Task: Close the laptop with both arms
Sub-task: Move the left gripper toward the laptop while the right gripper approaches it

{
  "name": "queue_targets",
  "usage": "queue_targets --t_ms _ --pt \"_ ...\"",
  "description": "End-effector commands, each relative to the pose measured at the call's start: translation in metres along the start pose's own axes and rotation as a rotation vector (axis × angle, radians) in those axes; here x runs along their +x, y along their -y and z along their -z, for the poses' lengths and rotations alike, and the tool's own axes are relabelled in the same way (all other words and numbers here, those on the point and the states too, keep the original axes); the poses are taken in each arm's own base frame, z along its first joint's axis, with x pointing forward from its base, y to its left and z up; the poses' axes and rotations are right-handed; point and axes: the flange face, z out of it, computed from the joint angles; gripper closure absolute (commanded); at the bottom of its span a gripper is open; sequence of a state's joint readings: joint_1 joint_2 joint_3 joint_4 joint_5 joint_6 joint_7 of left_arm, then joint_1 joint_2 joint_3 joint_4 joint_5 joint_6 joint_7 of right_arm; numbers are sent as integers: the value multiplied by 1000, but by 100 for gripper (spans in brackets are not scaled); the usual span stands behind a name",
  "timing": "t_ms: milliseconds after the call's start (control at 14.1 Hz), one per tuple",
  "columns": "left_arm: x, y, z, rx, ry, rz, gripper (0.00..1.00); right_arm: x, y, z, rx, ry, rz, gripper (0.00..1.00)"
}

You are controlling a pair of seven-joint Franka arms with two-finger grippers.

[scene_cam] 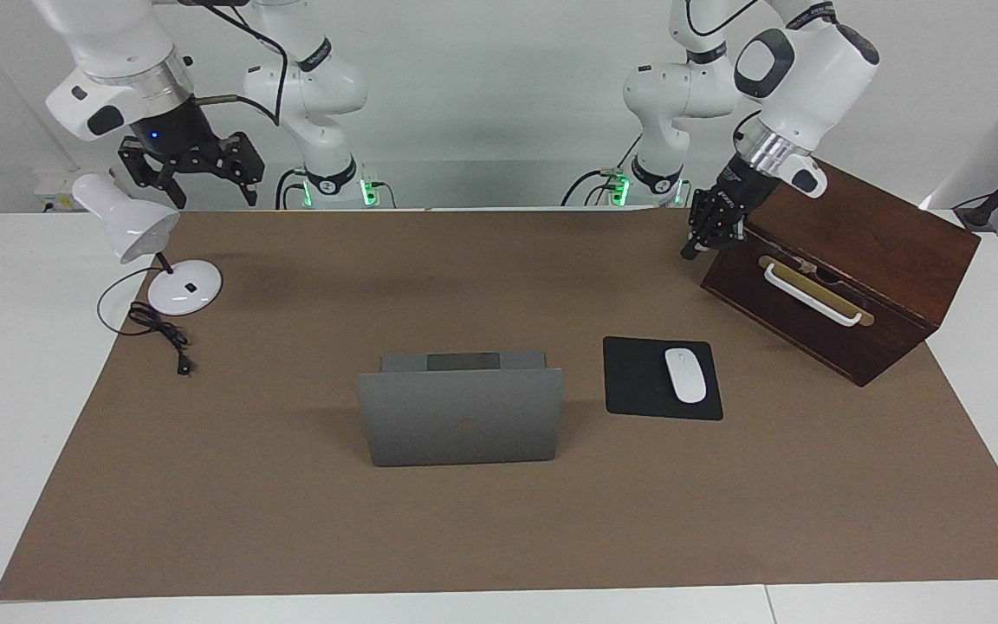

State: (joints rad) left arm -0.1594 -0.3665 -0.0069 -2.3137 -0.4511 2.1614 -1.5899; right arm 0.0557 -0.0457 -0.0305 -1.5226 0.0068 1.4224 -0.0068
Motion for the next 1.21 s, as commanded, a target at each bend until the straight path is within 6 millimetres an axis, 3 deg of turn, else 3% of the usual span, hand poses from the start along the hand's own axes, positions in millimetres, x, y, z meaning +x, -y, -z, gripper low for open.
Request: queue_targets --t_ms 0,497,781,1065,1136 --pt "-11 9 -4 -57 43 36 100 -4 3 -1 13 -7 35 0" --pt "-25 17 -17 -59 55 72 100 -9 33 -3 1 1 260 0" --pt "-12 20 -25 -50 180 311 100 -10 45 -2 -3 -7 352 0" --pt "-12 33 -52 -80 242 458 100 -9 57 0 -22 -30 497 0" --pt "-5 36 -60 -83 268 519 100 -8 61 -2 -24 -35 531 0"
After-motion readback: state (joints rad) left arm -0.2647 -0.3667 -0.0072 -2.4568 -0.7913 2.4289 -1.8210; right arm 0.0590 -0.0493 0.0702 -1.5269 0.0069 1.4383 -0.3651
